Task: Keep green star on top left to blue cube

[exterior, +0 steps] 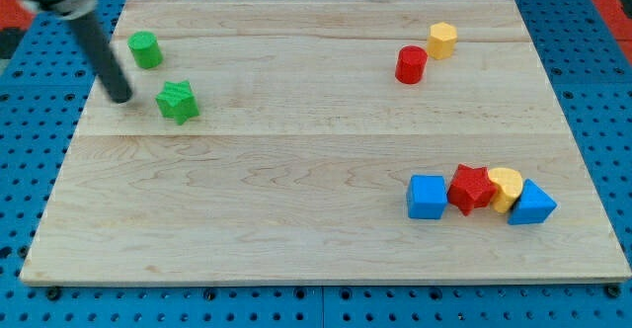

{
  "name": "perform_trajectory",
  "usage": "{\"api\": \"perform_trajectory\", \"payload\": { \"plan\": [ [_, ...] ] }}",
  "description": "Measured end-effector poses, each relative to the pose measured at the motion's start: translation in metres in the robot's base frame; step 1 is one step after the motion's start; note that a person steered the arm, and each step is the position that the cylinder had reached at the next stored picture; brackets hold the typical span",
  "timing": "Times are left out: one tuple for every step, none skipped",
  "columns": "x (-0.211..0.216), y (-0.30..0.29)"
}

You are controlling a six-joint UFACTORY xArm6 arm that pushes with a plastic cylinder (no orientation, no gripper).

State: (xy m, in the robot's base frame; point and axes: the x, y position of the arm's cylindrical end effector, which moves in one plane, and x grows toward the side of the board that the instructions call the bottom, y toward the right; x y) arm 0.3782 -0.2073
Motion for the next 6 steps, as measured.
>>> {"api": "perform_trajectory", "payload": {
  "plan": [
    [0.026, 0.107],
    [0.057, 0.141],
    [0.062, 0.104],
    [0.086, 0.194],
    [0.092, 0.234],
    [0.088, 0.242]
  ]
}}
